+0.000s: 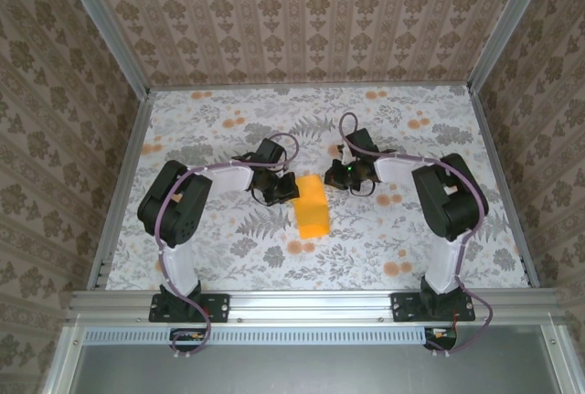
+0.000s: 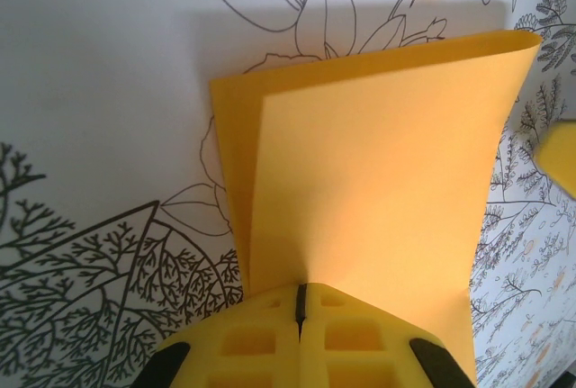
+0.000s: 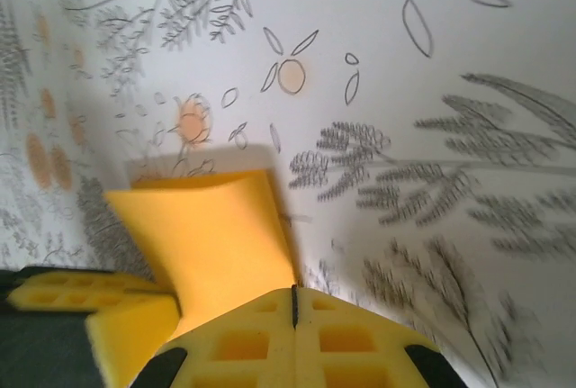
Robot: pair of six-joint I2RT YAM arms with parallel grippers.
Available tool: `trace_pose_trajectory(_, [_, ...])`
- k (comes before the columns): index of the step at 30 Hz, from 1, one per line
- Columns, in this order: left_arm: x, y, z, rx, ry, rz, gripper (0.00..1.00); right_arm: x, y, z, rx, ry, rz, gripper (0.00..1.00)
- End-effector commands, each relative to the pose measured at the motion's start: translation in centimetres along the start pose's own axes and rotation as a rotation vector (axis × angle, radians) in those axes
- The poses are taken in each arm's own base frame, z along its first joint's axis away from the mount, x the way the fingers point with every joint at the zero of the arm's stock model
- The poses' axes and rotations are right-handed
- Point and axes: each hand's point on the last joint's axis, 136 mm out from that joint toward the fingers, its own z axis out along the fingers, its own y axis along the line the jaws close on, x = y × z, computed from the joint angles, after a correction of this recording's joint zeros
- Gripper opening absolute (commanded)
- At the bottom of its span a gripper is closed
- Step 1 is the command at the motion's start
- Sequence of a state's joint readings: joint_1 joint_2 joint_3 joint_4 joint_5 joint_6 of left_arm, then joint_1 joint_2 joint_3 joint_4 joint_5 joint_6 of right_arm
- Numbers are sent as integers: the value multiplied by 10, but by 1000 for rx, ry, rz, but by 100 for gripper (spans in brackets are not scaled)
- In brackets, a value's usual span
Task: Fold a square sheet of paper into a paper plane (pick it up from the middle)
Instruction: Fold the square sheet of paper in half at the center of the table.
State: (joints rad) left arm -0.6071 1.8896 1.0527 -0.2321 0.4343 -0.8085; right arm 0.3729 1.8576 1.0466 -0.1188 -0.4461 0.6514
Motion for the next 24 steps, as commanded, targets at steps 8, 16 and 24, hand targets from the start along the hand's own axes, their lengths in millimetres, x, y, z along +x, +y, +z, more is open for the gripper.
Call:
trace_pose_trajectory(8, [63, 116, 13, -415, 172, -163, 4, 16, 46, 15, -39, 48, -127, 5])
trace_pose_trajectory(16, [66, 116, 13, -422, 179, -166, 3, 5, 17, 38, 42, 63, -64, 4])
trace_pose_trajectory(24, [70, 118, 15, -426, 173, -173, 3, -17, -27, 30, 174, 22, 46, 3])
